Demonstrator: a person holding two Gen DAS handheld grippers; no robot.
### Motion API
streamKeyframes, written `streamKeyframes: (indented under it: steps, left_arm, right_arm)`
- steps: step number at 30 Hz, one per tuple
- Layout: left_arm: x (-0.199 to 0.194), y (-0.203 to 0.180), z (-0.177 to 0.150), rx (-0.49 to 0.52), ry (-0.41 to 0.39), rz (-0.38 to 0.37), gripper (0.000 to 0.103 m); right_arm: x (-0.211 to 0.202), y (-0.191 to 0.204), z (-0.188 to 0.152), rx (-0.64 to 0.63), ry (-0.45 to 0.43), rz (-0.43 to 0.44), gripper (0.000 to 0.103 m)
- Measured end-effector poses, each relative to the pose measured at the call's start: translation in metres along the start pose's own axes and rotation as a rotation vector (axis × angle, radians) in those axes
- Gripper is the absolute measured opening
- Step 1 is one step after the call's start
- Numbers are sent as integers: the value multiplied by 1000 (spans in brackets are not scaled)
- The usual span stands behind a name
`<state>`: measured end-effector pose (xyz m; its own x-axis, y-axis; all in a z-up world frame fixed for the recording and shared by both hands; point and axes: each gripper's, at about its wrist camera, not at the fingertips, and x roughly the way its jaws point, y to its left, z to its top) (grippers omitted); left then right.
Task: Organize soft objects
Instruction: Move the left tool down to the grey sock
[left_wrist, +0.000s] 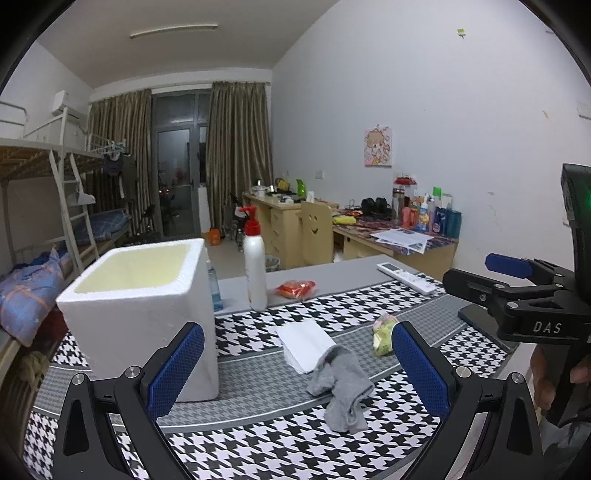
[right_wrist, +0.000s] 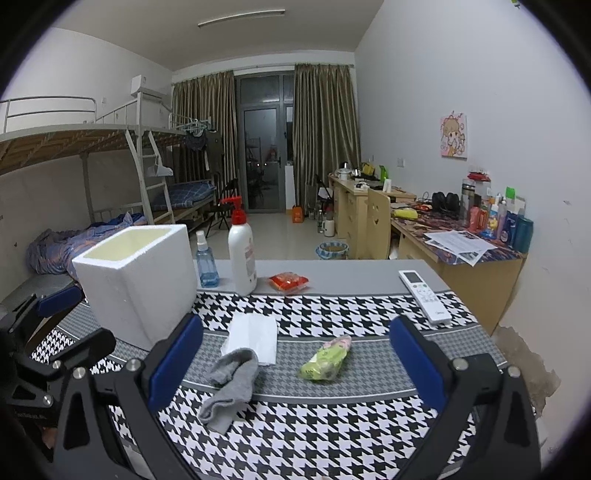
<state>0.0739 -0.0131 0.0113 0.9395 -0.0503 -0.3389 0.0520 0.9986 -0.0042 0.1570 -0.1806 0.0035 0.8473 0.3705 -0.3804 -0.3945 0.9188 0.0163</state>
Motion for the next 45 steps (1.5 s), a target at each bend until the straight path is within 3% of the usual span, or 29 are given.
streamKeyframes:
  steps: [28,42,45]
  left_arm:
    - [58,-39,-36,25,224,-102,102]
    - [89,-47,-50,35,334,-120,89]
    - [97,-46,-53,25,365,-120,81]
  right_arm:
    - [37,-37,-22,68,122,-57,102]
    - [67,-54,-35,103,200,-55,102]
    - [73,-57,-38,111,215,-49,102]
